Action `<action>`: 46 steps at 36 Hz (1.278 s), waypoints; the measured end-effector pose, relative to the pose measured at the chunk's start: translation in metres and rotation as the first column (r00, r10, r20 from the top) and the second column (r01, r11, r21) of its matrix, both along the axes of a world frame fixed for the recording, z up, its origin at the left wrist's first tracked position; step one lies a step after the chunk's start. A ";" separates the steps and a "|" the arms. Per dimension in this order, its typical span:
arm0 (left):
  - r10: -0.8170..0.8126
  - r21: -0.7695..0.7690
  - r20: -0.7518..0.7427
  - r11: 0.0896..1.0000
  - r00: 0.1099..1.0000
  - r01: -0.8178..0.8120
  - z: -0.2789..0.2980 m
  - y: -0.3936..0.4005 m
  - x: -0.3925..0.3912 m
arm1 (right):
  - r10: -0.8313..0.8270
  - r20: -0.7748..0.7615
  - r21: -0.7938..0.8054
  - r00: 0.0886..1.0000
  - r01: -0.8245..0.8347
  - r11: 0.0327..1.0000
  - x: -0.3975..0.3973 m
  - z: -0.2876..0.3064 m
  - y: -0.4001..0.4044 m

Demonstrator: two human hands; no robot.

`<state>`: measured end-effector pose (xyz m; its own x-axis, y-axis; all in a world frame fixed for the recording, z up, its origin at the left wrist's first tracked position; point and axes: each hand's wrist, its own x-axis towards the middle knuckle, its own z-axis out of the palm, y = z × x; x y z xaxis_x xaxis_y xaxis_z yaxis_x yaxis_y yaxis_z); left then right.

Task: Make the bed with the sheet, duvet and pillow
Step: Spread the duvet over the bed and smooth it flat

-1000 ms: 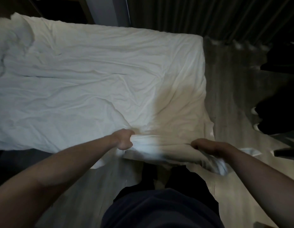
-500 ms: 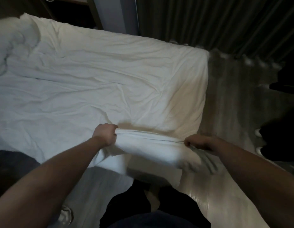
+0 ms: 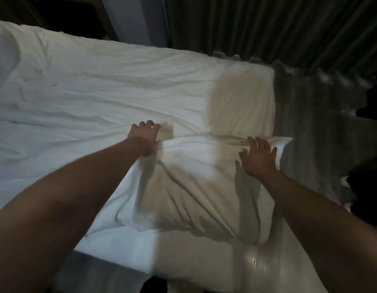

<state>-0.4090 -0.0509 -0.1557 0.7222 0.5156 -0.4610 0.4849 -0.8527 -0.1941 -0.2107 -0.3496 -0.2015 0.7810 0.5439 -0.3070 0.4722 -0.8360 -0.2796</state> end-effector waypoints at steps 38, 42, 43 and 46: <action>0.235 0.093 0.185 0.962 0.954 -0.255 -0.099 0.011 -0.029 | -0.649 -0.566 -0.143 0.508 0.715 0.684 -0.112 -0.094 -0.179; 0.272 0.093 -0.267 0.962 0.924 -0.256 -0.109 -0.006 -0.022 | -0.662 -0.583 -0.204 0.471 0.703 0.681 -0.090 -0.103 -0.161; 0.283 0.086 -0.285 0.959 0.916 -0.270 -0.113 -0.009 -0.023 | -0.676 -0.608 -0.193 0.416 0.749 0.634 -0.083 -0.104 -0.156; 0.381 0.046 -0.255 0.923 0.889 -0.382 -0.122 -0.020 -0.020 | -0.673 -0.701 -0.100 0.236 0.902 0.420 -0.060 -0.105 -0.141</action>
